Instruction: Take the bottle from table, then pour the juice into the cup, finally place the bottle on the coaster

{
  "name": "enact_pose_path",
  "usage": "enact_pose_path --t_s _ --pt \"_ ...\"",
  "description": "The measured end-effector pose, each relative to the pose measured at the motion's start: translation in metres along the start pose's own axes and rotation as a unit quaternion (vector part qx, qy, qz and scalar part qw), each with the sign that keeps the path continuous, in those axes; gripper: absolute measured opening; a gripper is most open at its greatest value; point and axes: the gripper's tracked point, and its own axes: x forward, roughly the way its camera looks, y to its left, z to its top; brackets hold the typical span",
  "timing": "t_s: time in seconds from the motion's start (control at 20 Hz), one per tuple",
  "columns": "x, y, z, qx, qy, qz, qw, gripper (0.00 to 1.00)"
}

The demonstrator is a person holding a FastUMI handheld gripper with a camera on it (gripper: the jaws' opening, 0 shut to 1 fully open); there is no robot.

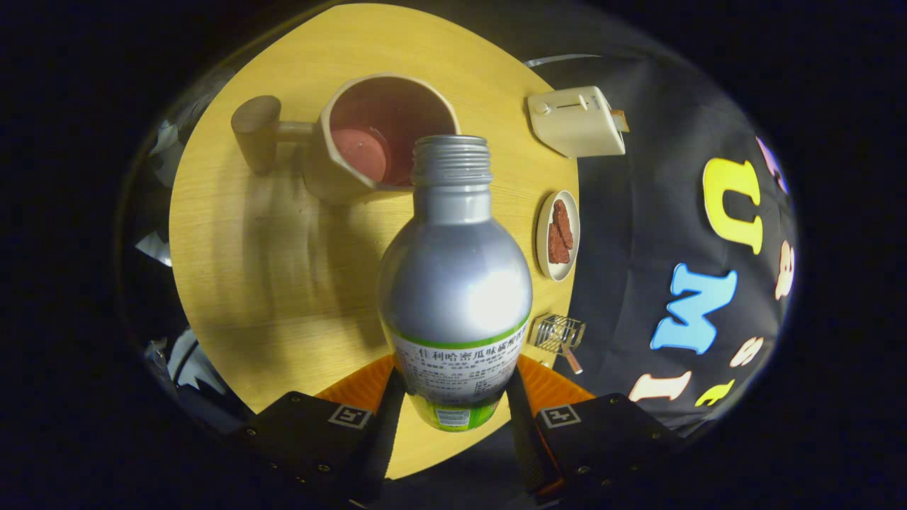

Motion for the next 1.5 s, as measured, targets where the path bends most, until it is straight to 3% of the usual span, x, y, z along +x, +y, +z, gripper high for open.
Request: enact_pose_path --t_s 0.25,0.45,0.65,1.0,1.5 --pt "0.010 0.010 -0.007 0.112 -0.050 0.039 0.992 0.71" --pt "0.011 0.016 -0.005 0.201 -0.092 0.070 0.973 0.71" --pt "0.009 0.009 -0.007 0.251 -0.132 0.072 0.956 0.71" --pt "0.010 -0.019 0.003 0.383 -0.227 0.070 0.893 0.71" --pt "0.048 -0.066 -0.002 0.482 -0.285 0.062 0.826 0.71"
